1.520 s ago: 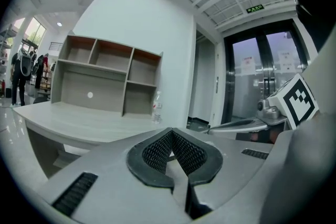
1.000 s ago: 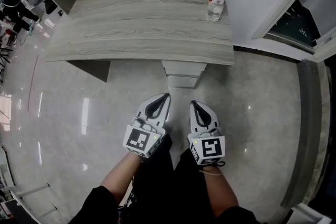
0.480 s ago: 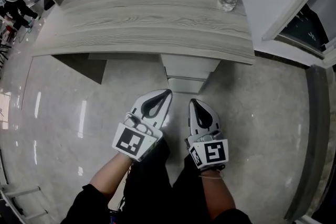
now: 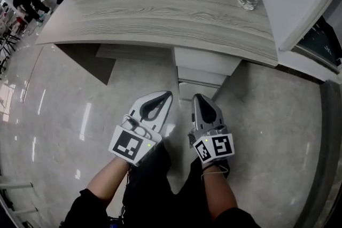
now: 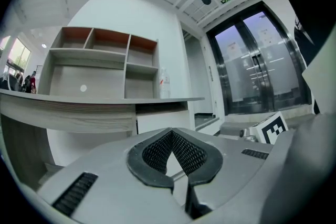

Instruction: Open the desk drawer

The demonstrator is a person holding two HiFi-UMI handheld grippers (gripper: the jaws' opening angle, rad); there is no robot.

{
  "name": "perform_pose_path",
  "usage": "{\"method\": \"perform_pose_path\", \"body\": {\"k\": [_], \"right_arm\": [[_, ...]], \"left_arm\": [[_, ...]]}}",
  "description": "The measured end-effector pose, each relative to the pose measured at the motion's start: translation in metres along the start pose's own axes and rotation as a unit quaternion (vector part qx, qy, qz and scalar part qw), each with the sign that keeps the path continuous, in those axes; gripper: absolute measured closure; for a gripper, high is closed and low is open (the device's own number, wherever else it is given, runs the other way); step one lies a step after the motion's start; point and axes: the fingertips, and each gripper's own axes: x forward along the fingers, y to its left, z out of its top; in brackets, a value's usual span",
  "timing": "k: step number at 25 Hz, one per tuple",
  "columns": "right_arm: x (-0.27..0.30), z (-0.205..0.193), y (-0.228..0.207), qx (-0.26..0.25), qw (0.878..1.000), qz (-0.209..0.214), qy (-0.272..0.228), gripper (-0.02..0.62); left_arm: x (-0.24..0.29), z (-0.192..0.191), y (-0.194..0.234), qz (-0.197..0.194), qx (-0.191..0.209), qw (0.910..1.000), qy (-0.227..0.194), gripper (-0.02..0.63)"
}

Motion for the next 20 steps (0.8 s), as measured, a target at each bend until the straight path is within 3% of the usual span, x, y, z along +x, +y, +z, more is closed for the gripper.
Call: {"method": "perform_pose_path", "body": {"k": [1,2,3,7,11,20], "right_arm": [[0.002,-0.001,-0.001,0.029,0.999,0.014,-0.015,0.582],[0.004,-0.002,-0.003,0.066,0.997,0.031,-0.034,0.463],[0.005,-0.004,-0.007,0.105,0.992,0.048,-0.054,0.43],[0.015,-0.013,-0.038,0.221,0.963,0.078,-0.13,0.422],[0.023,-0.022,-0.06,0.251,0.952,0.074,-0.161,0.422],[0.046,-0.027,-0.088,0.265,0.945,0.068,-0.181,0.422]], "left_arm": [[-0.002,-0.001,0.001,0.002,0.0,1.0,0.001,0.603],[-0.004,-0.002,0.001,0.005,0.002,1.0,0.003,0.601],[-0.007,-0.003,0.001,0.007,0.007,0.9999,0.005,0.601],[-0.021,-0.014,0.003,0.016,0.025,0.9994,0.016,0.601],[-0.03,-0.021,0.005,0.016,0.034,0.9991,0.019,0.601],[-0.026,-0.035,0.006,0.009,0.038,0.9991,0.018,0.601]]}}
